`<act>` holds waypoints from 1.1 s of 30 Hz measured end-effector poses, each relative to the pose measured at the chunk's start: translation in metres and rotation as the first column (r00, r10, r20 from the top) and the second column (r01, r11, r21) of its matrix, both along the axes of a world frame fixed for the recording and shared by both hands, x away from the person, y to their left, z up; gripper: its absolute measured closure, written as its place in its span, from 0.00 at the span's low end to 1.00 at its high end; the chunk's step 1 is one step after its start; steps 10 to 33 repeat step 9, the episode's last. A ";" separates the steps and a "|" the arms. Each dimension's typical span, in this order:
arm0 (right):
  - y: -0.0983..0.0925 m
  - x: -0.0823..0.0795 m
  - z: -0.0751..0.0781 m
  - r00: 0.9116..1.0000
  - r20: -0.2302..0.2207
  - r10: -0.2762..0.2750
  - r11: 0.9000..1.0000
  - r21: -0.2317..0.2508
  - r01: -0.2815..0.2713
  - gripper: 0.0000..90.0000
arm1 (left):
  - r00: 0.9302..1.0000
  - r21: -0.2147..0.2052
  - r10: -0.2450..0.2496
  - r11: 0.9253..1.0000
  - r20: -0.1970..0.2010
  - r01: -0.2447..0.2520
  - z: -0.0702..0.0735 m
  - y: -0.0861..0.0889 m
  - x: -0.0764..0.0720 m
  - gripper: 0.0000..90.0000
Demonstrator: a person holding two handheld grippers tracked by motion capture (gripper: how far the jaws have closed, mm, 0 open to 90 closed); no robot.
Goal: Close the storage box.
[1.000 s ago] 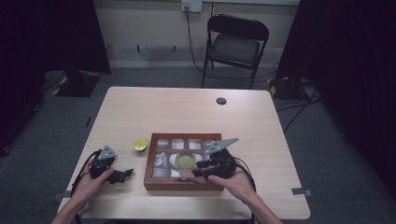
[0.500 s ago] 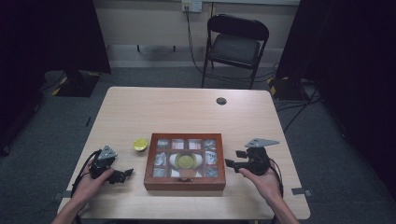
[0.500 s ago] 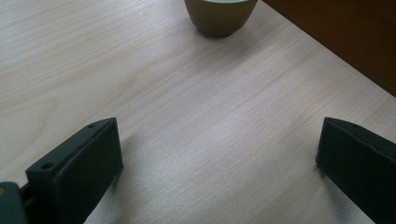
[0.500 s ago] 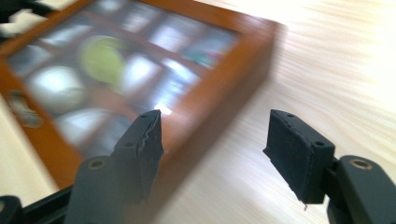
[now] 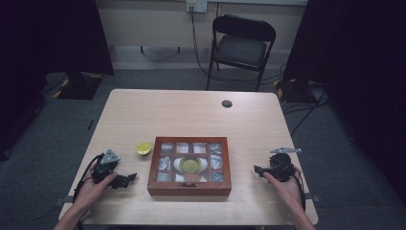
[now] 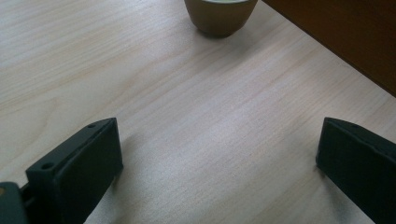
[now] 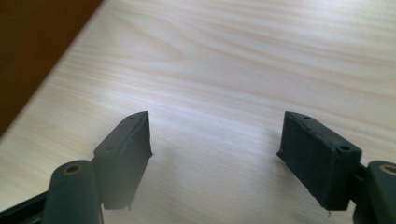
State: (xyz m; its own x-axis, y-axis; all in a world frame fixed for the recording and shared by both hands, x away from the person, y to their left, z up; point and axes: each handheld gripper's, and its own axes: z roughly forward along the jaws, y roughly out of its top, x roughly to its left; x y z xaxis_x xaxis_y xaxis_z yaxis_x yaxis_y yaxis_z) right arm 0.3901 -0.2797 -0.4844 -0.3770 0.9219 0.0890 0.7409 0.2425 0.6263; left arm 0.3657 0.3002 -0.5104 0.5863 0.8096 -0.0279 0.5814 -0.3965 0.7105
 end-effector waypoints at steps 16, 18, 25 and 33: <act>0.000 -0.008 -0.017 0.985 0.159 -0.070 0.996 -0.047 0.079 0.17 | 1.000 0.000 0.003 1.000 0.000 -0.003 0.000 0.000 0.000 0.00; 0.000 -0.008 -0.017 0.985 0.159 -0.070 0.996 -0.047 0.079 0.17 | 1.000 0.000 0.003 1.000 0.000 -0.003 0.000 0.000 0.000 0.00; 0.000 -0.008 -0.017 0.985 0.159 -0.070 0.996 -0.047 0.079 0.17 | 1.000 0.000 0.003 1.000 0.000 -0.003 0.000 0.000 0.000 0.00; 0.000 -0.008 -0.017 0.985 0.159 -0.070 0.996 -0.047 0.079 0.17 | 1.000 0.000 0.003 1.000 0.000 -0.003 0.000 0.000 0.000 0.00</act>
